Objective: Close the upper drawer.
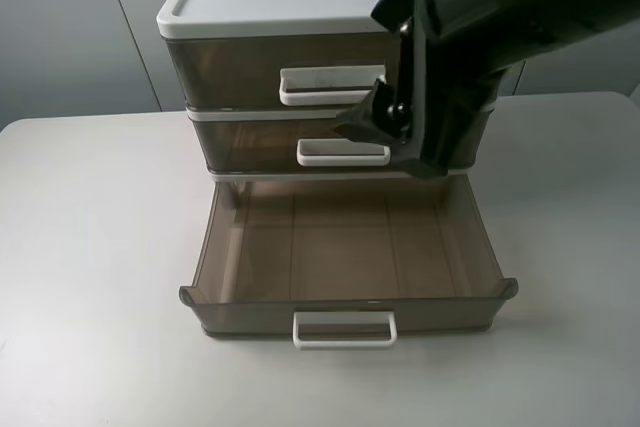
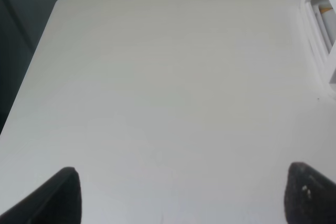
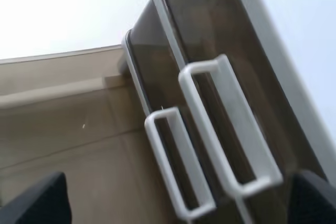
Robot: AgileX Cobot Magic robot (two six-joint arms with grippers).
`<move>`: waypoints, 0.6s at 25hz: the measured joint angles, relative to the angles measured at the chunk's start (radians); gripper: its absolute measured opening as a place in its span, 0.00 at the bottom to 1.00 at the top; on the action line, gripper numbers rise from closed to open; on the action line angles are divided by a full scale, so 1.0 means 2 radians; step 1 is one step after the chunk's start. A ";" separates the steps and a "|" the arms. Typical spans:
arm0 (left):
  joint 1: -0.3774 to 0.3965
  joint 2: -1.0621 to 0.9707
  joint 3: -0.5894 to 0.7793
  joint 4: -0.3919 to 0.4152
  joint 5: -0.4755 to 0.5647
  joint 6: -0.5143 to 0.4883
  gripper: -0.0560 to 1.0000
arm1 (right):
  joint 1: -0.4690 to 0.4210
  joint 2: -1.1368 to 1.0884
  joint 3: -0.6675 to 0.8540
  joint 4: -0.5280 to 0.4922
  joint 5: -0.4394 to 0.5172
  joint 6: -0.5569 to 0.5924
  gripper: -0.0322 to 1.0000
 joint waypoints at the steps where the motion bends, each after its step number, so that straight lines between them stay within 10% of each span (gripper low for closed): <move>1: 0.000 0.000 0.000 0.000 0.000 0.000 0.75 | 0.000 -0.030 0.017 0.001 0.005 0.011 0.64; 15: 0.000 0.000 0.000 0.000 0.000 0.000 0.75 | 0.001 -0.419 0.136 0.039 0.237 0.164 0.64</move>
